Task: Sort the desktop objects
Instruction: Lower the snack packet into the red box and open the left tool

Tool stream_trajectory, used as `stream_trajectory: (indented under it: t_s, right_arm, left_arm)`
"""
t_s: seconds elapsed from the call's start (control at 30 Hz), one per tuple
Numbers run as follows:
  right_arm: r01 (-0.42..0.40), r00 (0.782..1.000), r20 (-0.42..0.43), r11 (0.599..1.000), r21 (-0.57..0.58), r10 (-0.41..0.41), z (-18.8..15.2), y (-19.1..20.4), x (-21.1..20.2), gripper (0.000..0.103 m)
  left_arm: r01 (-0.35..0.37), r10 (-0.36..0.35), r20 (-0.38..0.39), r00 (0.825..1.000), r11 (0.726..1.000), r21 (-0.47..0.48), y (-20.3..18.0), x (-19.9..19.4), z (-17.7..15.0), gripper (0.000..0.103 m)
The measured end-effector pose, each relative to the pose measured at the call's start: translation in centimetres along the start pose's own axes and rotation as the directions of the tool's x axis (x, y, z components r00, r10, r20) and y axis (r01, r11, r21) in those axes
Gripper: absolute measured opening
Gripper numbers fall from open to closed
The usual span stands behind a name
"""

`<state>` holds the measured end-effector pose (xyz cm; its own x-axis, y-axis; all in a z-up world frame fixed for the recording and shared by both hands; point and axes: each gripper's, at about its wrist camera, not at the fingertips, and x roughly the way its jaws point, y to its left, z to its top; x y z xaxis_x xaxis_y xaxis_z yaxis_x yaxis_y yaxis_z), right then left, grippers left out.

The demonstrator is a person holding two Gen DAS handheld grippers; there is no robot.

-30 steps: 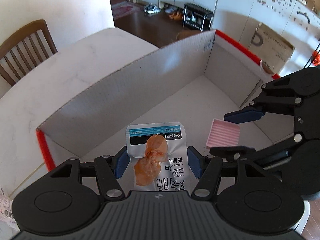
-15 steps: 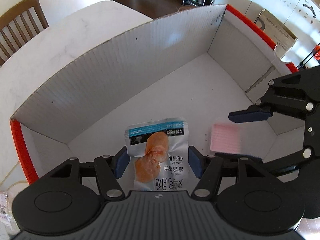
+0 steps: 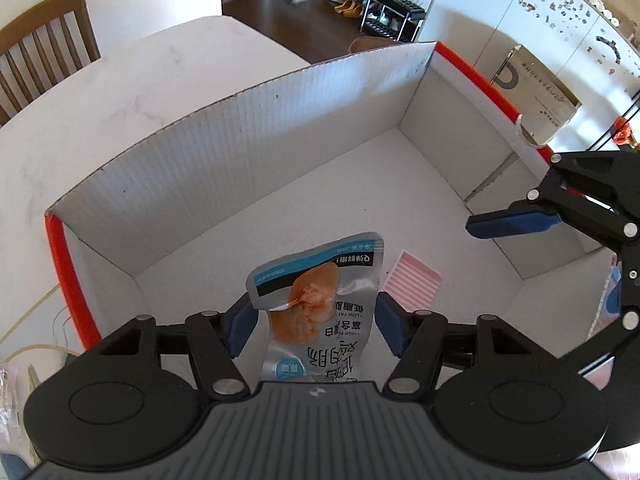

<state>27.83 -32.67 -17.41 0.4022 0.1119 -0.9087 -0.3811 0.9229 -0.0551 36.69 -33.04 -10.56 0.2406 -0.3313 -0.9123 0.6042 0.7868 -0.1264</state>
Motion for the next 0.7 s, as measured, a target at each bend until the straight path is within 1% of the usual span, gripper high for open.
stream_trajectory:
  t_s: [0.03,0.07,0.1,0.2,0.27,0.33,0.47,0.63,0.7]
  right_arm:
    - [-0.001,1.000,0.006,1.000,-0.001,0.001,-0.1,0.0,-0.3,0.074]
    - [-0.007,1.000,0.011,1.000,0.001,0.007,-0.3,0.0,-0.6,0.074]
    - [-0.014,1.000,0.017,1.000,0.006,0.014,-0.4,-0.1,-0.8,0.075]
    - [-0.015,0.999,0.036,1.000,0.020,0.014,-0.9,0.1,-1.8,0.076]
    - [-0.016,0.999,0.048,0.999,0.028,0.015,-1.1,0.0,-2.3,0.076]
    - [-0.016,0.998,0.059,0.999,0.039,0.013,-1.4,-0.2,-2.8,0.077]
    - [-0.032,0.995,0.096,0.997,0.064,0.026,-1.9,-0.4,-4.0,0.082]
    - [-0.059,0.989,0.141,0.995,0.086,0.046,-2.6,0.0,-5.5,0.084]
    - [-0.063,0.987,0.152,0.994,0.088,0.049,-2.9,0.2,-5.9,0.085]
  left_arm:
    - [-0.002,0.002,0.006,1.000,1.000,0.001,-0.2,0.0,0.0,0.063]
    - [-0.001,0.001,0.017,1.000,1.000,0.000,-0.3,-0.4,0.0,0.066]
    - [0.003,-0.003,0.029,1.000,1.000,-0.001,-0.3,-0.6,-0.1,0.073]
    - [0.024,-0.024,0.070,0.997,1.000,0.004,-0.6,-1.7,-0.1,0.080]
    - [0.022,-0.023,0.097,0.995,1.000,0.011,-0.8,-2.5,-0.2,0.083]
    - [0.034,-0.036,0.115,0.993,0.999,0.017,-1.1,-3.4,-0.5,0.085]
    - [0.030,-0.035,0.157,0.987,0.999,0.033,-1.6,-5.3,-1.4,0.087]
    - [0.036,-0.043,0.198,0.979,0.999,0.037,-2.4,-7.1,-2.8,0.092]
    - [0.037,-0.043,0.212,0.976,0.999,0.036,-2.6,-8.1,-3.6,0.099]
